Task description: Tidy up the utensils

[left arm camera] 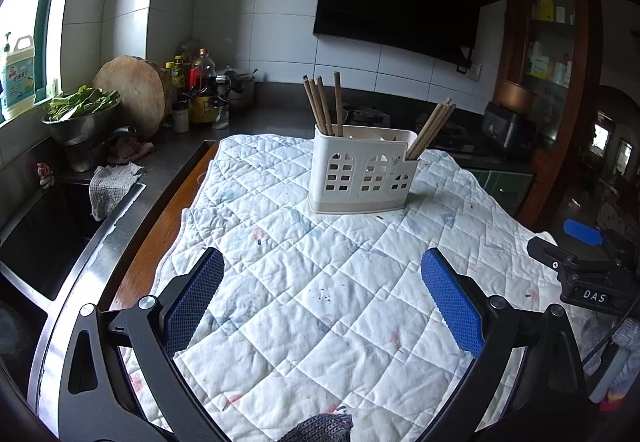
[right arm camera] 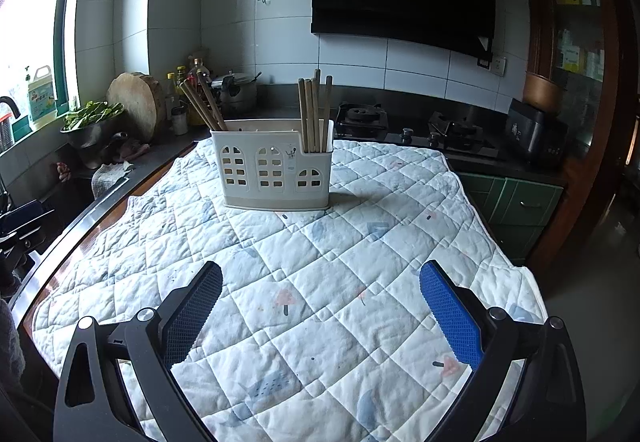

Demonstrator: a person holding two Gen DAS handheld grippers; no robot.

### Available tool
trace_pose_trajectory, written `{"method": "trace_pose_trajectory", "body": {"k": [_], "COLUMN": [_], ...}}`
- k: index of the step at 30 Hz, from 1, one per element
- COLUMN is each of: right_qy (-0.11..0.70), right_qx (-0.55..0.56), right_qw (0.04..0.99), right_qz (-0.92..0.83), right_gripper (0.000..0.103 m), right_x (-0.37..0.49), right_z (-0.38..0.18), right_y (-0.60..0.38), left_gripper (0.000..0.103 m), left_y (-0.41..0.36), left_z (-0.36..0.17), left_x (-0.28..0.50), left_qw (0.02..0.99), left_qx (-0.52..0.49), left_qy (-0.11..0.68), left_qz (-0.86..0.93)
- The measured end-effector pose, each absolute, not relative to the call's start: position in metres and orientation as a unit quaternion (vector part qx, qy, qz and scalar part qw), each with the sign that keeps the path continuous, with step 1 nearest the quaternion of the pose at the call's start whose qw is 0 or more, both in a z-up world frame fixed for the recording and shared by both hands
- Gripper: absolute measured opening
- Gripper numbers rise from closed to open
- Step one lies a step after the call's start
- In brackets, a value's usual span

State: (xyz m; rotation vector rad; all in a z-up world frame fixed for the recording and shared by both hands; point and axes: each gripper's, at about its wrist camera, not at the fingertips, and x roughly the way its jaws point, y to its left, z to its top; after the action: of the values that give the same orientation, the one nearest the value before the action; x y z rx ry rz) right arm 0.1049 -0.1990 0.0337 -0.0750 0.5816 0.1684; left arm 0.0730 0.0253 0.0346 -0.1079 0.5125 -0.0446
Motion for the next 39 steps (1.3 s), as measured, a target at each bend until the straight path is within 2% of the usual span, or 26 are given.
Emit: {"method": "trace_pose_trajectory", "body": {"k": [39], "right_qy": [0.291], "right_qx": [-0.047], "right_qw": [0.951], "right_qz": [0.089], "right_gripper": [0.096], "right_x": [0.1051], "right_z": [0.0318], "right_y": [-0.198], "left_gripper": [0.098], "left_y": [0.0221], "left_z": [0.0258], "left_x": [0.0702], "left_qw": [0.962], "left_qx": [-0.047], "left_qy": [0.267], "left_qz": [-0.026]}}
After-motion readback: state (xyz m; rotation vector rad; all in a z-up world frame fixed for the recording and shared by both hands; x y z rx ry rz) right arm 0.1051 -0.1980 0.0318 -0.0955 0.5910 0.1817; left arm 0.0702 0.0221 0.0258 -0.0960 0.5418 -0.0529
